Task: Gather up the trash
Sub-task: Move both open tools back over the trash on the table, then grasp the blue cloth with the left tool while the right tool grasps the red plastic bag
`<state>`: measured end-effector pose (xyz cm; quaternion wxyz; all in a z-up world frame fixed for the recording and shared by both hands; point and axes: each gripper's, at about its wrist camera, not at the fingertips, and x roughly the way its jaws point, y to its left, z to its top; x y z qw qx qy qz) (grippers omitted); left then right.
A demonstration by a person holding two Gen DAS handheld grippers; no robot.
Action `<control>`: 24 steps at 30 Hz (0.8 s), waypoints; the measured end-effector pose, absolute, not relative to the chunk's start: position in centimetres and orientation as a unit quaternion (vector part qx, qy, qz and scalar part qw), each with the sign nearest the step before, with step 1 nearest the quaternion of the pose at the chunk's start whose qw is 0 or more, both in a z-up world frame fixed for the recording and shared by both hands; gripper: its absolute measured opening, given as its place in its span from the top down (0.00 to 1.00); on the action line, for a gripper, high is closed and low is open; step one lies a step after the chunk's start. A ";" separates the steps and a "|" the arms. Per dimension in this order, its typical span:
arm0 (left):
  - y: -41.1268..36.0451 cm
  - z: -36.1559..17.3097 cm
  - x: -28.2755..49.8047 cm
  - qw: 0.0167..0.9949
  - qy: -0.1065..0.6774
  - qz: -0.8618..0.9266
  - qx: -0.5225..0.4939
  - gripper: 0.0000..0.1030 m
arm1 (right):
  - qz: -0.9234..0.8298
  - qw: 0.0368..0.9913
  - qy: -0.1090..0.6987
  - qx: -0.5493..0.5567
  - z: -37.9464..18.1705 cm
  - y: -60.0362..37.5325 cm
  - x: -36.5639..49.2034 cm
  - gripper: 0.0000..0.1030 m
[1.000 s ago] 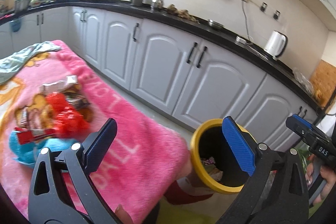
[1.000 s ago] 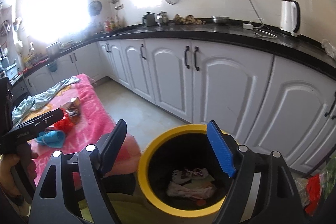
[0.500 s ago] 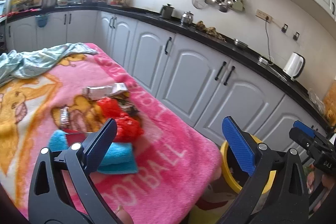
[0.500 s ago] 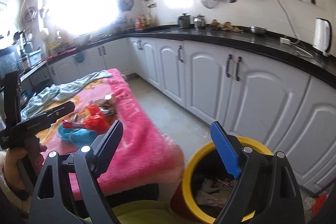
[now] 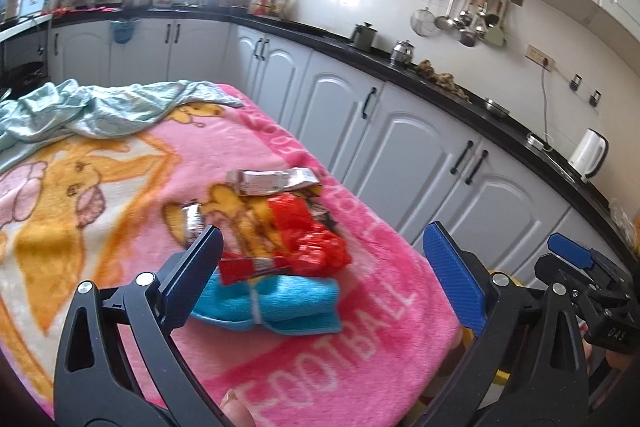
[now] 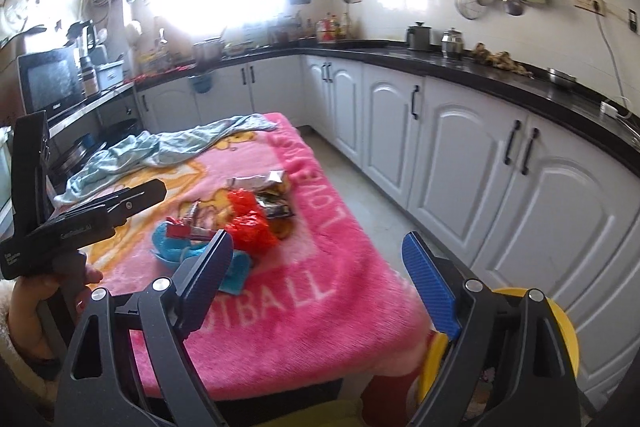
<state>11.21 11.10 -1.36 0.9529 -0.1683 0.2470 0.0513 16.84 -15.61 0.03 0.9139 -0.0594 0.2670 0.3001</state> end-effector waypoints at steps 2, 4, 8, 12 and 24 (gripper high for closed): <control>12.0 -1.6 10.9 0.951 0.248 0.060 -0.173 0.11 | 0.308 0.910 0.270 -0.062 -0.2 -14.5 17.2 0.18; 12.9 -1.9 10.7 0.949 0.248 0.070 -0.178 0.11 | 0.314 0.907 0.273 -0.065 -0.4 -13.4 17.6 0.18; 15.1 -2.6 10.2 0.944 0.252 0.091 -0.192 0.11 | 0.326 0.901 0.279 -0.070 -1.0 -11.3 18.5 0.18; 17.1 -3.4 9.9 0.938 0.257 0.110 -0.204 0.11 | 0.335 0.893 0.291 -0.073 -1.9 -9.1 19.7 0.18; 23.4 -7.7 9.4 0.904 0.282 0.117 -0.300 0.33 | 0.341 0.870 0.347 -0.075 -6.1 -4.8 23.9 0.18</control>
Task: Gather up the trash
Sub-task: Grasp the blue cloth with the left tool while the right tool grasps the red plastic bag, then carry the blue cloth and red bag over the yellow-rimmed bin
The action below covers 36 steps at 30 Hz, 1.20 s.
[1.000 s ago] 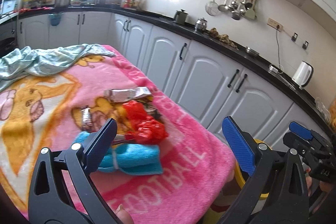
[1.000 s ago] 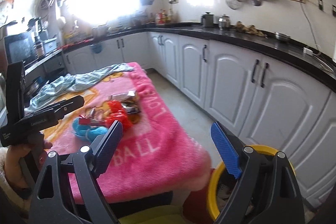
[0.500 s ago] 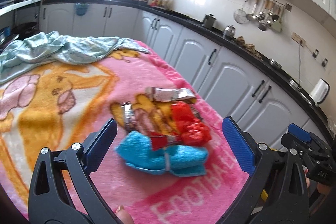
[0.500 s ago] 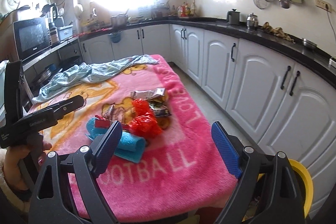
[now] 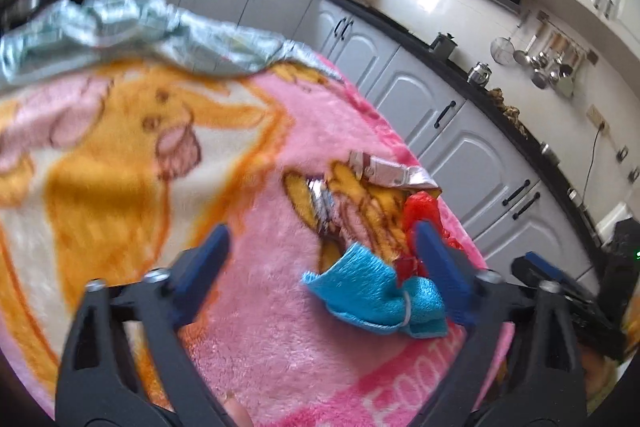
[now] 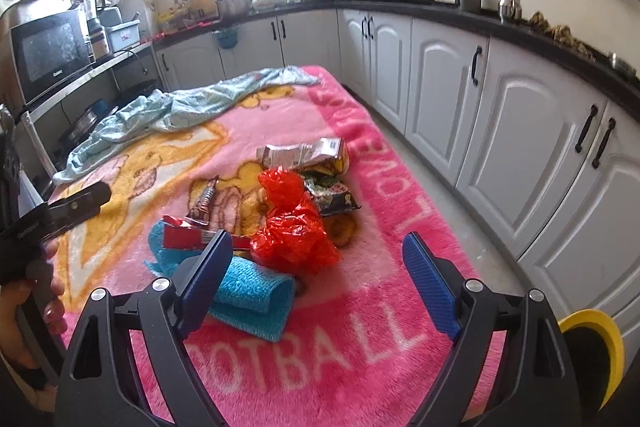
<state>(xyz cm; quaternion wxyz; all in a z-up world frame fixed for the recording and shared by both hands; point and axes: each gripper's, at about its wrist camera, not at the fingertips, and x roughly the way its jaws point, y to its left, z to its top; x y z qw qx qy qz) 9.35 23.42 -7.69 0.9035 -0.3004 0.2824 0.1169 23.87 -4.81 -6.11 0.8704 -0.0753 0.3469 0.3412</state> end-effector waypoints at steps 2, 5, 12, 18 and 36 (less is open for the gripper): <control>24.0 -8.9 9.5 0.890 0.297 0.105 -0.329 0.41 | 0.336 0.869 0.355 -0.074 -6.8 -4.3 24.7 0.18; 24.5 -10.6 9.9 0.871 0.313 0.078 -0.371 0.47 | 0.334 0.866 0.365 -0.077 -7.7 -3.4 25.6 0.18; 24.1 -12.7 11.6 0.845 0.330 0.048 -0.419 0.48 | 0.340 0.842 0.412 -0.069 -10.5 -1.5 27.7 0.22; 23.2 -13.2 12.6 0.841 0.337 0.032 -0.422 0.64 | 0.371 0.814 0.445 -0.044 -11.8 -0.9 28.4 0.54; 22.4 -9.8 8.5 0.867 0.322 0.004 -0.381 0.97 | 0.427 0.811 0.395 -0.064 -7.5 -2.7 22.9 0.87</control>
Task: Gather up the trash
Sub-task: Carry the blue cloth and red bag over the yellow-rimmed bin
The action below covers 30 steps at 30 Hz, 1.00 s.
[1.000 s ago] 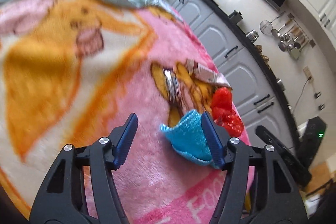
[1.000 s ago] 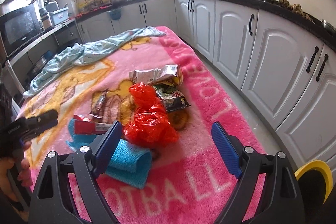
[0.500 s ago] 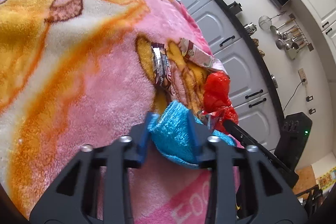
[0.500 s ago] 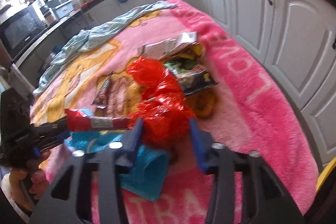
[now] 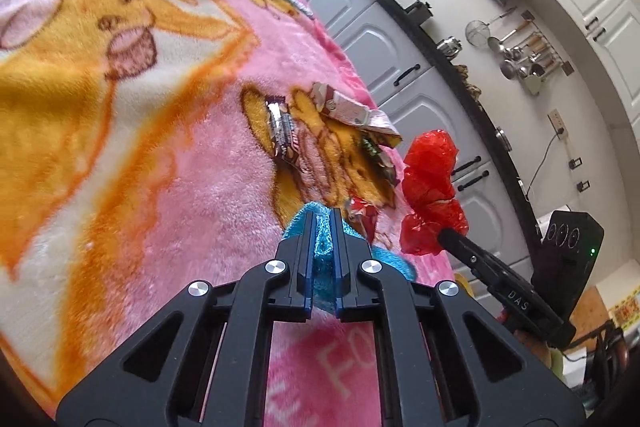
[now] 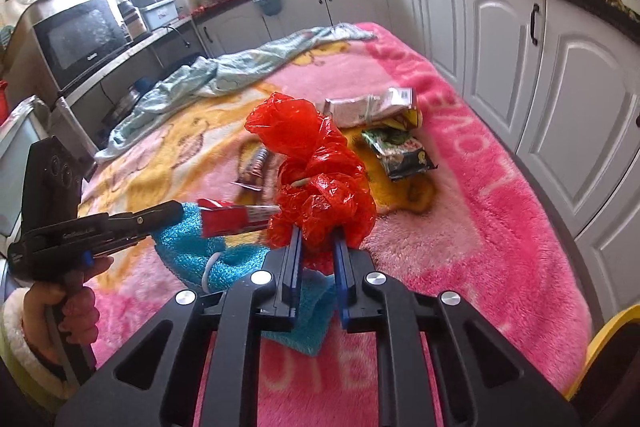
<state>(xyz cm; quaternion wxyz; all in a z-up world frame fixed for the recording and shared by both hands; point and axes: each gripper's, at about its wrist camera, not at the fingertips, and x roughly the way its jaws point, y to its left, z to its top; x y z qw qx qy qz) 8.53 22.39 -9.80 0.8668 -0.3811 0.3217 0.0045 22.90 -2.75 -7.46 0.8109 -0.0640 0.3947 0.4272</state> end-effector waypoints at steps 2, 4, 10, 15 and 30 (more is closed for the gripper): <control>22.1 -9.0 8.0 0.872 0.316 0.001 -0.375 0.97 | 0.427 0.815 0.386 -0.067 -6.8 -3.3 22.2 0.87; 21.7 -8.0 7.6 0.877 0.309 -0.007 -0.367 0.97 | 0.426 0.818 0.380 -0.068 -6.3 -3.8 21.7 0.87; 19.5 -5.2 7.3 0.893 0.293 -0.036 -0.341 0.97 | 0.419 0.829 0.366 -0.062 -4.8 -6.2 20.3 0.87; 17.2 -3.6 8.0 0.902 0.284 -0.060 -0.318 0.97 | 0.411 0.839 0.351 -0.064 -3.6 -8.5 19.0 0.87; 10.0 -0.5 11.2 0.916 0.281 -0.120 -0.258 0.98 | 0.362 0.869 0.333 -0.045 -1.9 -15.9 17.8 0.87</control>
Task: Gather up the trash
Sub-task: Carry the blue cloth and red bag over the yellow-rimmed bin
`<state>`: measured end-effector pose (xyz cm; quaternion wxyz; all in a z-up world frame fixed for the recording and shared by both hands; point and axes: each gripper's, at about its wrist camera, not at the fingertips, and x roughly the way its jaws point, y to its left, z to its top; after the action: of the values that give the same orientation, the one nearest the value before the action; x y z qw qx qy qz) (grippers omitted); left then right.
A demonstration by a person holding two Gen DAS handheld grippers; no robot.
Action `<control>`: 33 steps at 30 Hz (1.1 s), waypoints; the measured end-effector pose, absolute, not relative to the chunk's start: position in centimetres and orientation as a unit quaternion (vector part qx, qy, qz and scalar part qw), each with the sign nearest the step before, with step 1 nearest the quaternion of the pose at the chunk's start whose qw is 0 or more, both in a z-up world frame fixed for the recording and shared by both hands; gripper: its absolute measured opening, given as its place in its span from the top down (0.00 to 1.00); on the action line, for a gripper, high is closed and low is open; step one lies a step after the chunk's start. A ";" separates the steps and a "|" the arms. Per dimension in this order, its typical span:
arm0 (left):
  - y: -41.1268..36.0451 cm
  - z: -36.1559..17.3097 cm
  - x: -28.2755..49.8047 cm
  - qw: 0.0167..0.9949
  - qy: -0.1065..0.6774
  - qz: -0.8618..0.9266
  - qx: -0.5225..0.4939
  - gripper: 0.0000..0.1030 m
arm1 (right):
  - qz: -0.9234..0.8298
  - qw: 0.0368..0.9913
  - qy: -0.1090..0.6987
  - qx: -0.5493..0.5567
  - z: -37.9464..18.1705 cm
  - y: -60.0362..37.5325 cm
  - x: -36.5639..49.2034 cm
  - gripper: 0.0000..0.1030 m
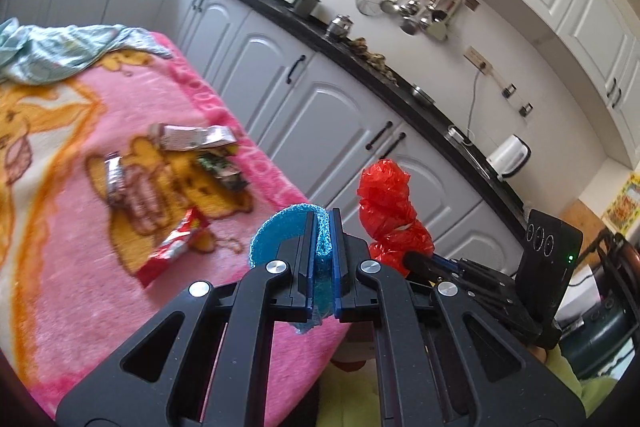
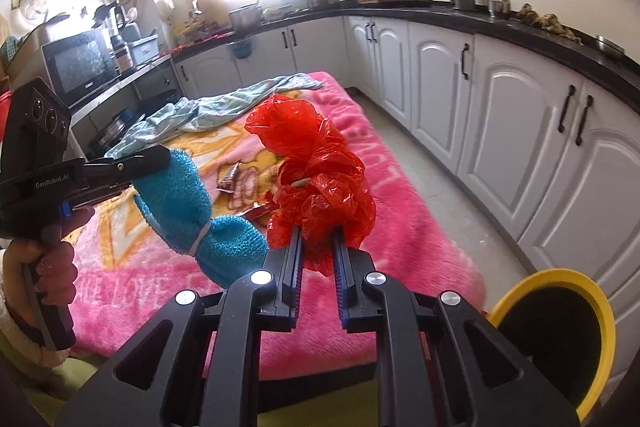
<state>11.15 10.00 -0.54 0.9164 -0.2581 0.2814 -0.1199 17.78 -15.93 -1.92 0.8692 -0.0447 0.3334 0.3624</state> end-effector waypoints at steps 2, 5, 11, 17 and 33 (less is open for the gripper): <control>9.0 -0.3 11.6 0.917 0.282 -0.129 -0.252 0.98 | 0.355 0.874 0.330 -0.041 -1.7 -16.8 17.8 0.87; 7.5 0.0 12.3 0.916 0.284 -0.141 -0.245 0.98 | 0.343 0.881 0.325 -0.037 -1.3 -18.4 17.7 0.87; 4.2 0.8 13.7 0.915 0.287 -0.166 -0.230 0.98 | 0.319 0.892 0.321 -0.022 -1.1 -21.6 17.5 0.87; 1.0 1.5 14.8 0.914 0.287 -0.191 -0.215 0.98 | 0.293 0.901 0.319 -0.001 -1.1 -25.0 17.3 0.87; -7.8 2.2 17.7 0.904 0.294 -0.254 -0.177 0.98 | 0.194 0.938 0.285 0.022 -0.5 -33.4 16.0 0.87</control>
<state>17.70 -7.77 2.24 0.9044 -0.1770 0.2936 -0.2539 15.97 -33.44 -0.53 0.9383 0.0223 0.2851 0.1943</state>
